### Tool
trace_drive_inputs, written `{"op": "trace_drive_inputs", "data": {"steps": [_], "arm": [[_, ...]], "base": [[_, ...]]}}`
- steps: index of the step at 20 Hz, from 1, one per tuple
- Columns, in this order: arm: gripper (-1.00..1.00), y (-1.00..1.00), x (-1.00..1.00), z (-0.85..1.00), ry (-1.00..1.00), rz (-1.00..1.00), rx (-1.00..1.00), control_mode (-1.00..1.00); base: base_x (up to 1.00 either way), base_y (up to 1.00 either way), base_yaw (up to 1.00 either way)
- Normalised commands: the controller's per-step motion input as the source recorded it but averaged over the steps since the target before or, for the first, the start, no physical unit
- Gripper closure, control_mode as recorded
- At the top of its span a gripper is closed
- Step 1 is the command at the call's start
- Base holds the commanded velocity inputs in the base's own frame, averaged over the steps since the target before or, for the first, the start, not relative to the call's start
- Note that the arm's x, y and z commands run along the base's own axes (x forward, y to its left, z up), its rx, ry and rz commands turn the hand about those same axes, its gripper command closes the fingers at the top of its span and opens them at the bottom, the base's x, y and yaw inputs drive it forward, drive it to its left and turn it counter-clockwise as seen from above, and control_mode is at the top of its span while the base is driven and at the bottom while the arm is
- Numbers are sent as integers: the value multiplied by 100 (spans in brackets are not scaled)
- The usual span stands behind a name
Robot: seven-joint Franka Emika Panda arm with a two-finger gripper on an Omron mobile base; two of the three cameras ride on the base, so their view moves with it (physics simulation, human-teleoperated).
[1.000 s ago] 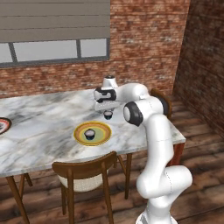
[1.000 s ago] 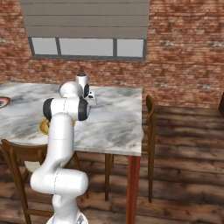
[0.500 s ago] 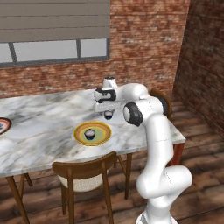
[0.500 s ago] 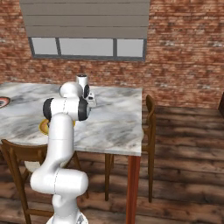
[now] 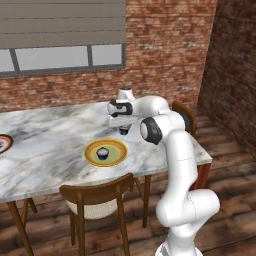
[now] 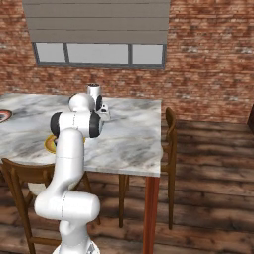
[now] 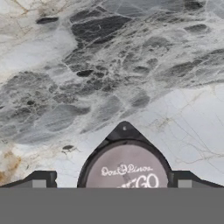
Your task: Place two yogurt containers on each plate.
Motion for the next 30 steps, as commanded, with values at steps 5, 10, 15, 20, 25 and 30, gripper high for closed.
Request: {"op": "trace_drive_inputs", "data": {"steps": [5, 10, 15, 20, 25, 30], "arm": [[-100, 0, -5, 0, 0, 1, 0, -100], [-100, 0, 0, 0, 0, 0, 0, -100], [-100, -1, -2, -7, 0, 1, 0, -100], [-100, 0, -7, -12, 0, 0, 0, -100], [-100, 0, 0, -13, 0, 0, 0, -100], [-100, 0, 0, -17, 0, 0, 0, -100]], "base": [[0, 0, 0], [0, 0, 0], [0, 0, 0], [0, 0, 0], [0, 0, 0], [0, 0, 0]]}}
